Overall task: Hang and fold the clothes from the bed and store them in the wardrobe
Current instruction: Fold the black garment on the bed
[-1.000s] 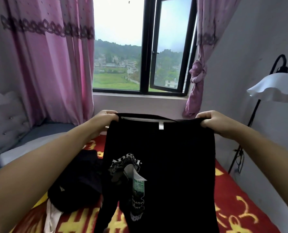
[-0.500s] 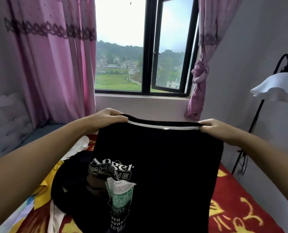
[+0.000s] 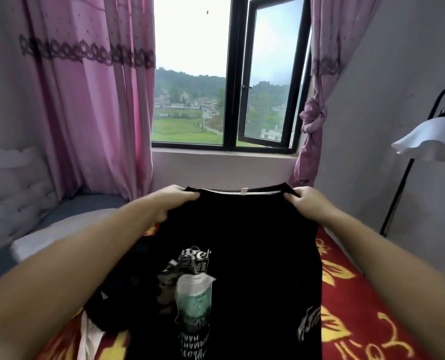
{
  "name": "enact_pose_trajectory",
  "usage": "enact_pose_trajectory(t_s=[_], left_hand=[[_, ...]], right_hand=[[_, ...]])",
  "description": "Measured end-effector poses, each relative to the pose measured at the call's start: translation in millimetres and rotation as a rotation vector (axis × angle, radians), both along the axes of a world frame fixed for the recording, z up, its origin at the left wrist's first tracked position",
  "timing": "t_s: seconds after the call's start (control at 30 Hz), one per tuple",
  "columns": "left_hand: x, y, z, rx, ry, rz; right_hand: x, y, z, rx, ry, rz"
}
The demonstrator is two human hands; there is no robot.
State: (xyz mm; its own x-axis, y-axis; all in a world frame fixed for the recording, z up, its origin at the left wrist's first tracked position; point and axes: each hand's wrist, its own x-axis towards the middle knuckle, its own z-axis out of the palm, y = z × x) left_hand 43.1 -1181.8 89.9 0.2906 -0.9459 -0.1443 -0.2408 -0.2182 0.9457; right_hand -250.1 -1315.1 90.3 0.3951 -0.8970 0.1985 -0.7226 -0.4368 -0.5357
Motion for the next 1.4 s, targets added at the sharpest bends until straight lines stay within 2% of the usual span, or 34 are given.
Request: enact_pose_trajectory(t_s=[0.07,0.13,0.23,0.33,0.37,0.4,0.43,0.5,0.53,0.57,0.6,0.67,0.73,0.83,0.87,0.97,1.1,1.2,1.27,1.4], left_hand=[[-30,-9,1,0.027,0.278,0.066],[-57,-16,6,0.039,0.471,0.042],[-80,-20,23,-0.032,0.614,0.001],[-77,-11,33,-0.098,0.736,-0.046],[-75,-7,35,-0.126,0.696,-0.074],[-72,-4,35,-0.177,0.556,-0.094],[-69,-2,34,-0.265,0.31,-0.093],[-60,5,34,-0.502,-0.384,-0.055],[-56,6,36,-0.593,-0.673,-0.105],[-54,7,39,-0.604,-0.849,-0.208],[-54,9,43,-0.552,-0.939,-0.321],[-58,8,49,-0.445,-0.921,-0.455],[-59,5,55,-0.443,-0.839,-0.43],[-55,0,70,-0.453,-0.814,-0.427],[-55,0,75,-0.466,-0.791,-0.434],[-52,4,95,-0.518,-0.669,-0.439],[-37,13,112,-0.453,-0.651,-0.432],[-21,16,112,-0.34,-0.649,-0.451],[-8,18,107,-0.243,-0.637,-0.453],[20,20,98,-0.177,-0.577,-0.367]], right_hand=[[34,15,-3,-0.089,-0.078,-0.014],[65,38,-2,-0.119,-0.175,0.099],[90,69,-2,0.052,-0.304,0.287],[79,80,5,0.229,-0.242,0.439],[74,79,7,0.215,-0.214,0.467],[69,78,9,0.181,-0.2,0.47],[67,78,11,0.151,-0.209,0.463],[64,80,16,0.167,-0.29,0.478],[62,79,20,0.206,-0.348,0.503],[61,79,23,0.238,-0.394,0.534],[60,79,27,0.246,-0.418,0.561],[59,79,34,0.204,-0.432,0.587],[59,81,36,0.1,-0.412,0.545],[53,81,23,-0.022,-0.354,0.425],[50,83,13,0.024,-0.343,0.422],[41,91,-26,0.345,-0.311,0.557],[23,88,-83,0.433,-0.058,0.521],[2,74,-103,0.448,-0.031,0.469],[-8,60,-103,0.323,-0.084,0.386],[-17,45,-102,0.079,-0.412,0.2]])
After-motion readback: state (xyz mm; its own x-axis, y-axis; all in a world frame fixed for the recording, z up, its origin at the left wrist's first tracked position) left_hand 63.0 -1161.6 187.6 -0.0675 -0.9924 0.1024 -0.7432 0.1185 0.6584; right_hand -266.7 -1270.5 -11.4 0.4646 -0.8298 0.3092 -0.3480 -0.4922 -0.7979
